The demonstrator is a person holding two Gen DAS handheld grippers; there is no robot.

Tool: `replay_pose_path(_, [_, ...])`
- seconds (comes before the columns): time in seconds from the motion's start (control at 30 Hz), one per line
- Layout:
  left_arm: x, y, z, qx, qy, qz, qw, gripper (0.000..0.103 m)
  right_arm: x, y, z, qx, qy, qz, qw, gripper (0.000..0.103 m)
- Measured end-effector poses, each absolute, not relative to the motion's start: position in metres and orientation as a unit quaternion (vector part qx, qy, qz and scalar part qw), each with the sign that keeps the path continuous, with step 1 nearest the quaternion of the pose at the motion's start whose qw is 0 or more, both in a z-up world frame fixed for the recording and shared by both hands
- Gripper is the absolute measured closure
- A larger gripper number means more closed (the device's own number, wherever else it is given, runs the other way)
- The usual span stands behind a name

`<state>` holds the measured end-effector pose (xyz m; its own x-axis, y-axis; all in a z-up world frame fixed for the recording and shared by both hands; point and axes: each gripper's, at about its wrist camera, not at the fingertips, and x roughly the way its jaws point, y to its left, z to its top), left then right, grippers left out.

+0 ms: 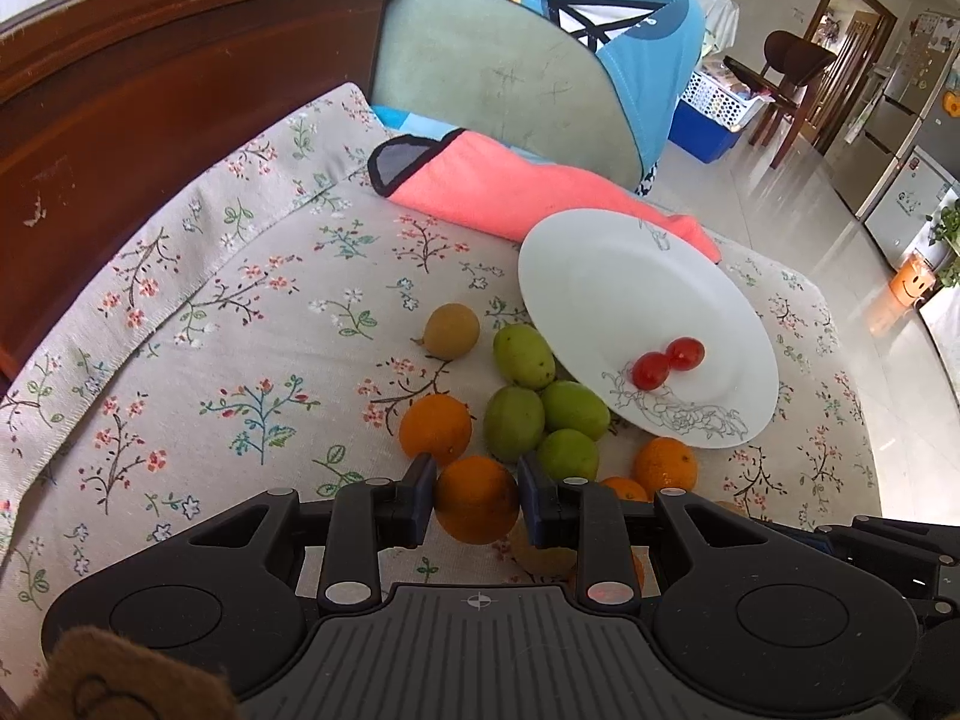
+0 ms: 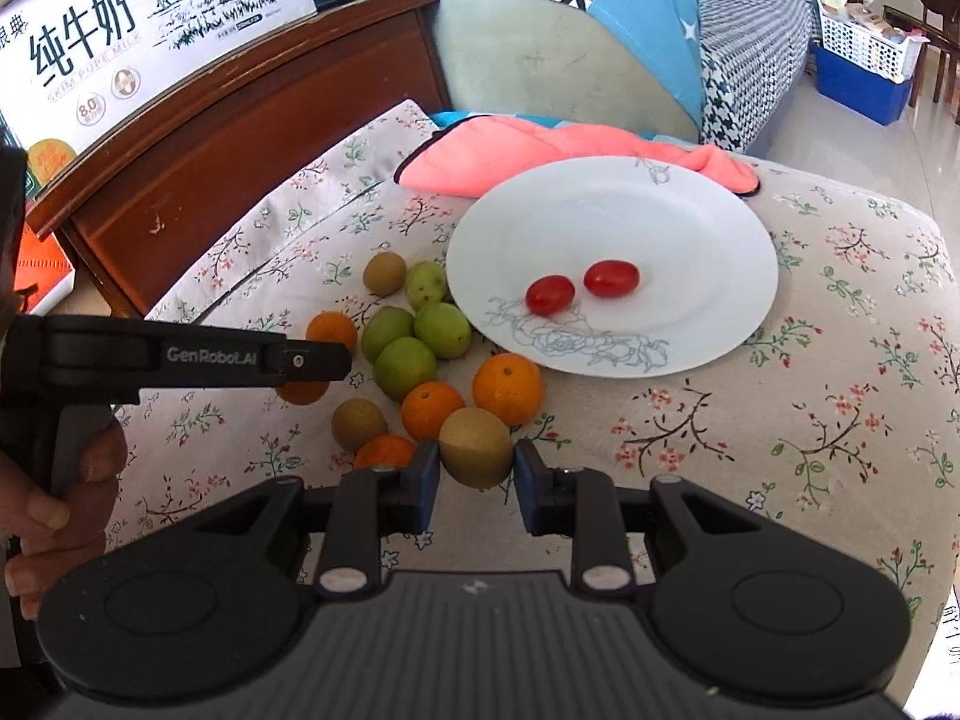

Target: Organize fruits

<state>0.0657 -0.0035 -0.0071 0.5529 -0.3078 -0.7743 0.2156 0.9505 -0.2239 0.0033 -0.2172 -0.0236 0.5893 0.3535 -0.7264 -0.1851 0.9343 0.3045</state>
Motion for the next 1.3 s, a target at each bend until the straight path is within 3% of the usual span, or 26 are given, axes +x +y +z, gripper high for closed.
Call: replay_pose_path(1.3, [0.121, -0.063, 0.029, -0.03, 0.391, -0.194, 0.899, 0.076, 0.068, -0.283, 0.002, 0.148, 0.393, 0.115, 0.9, 0.076])
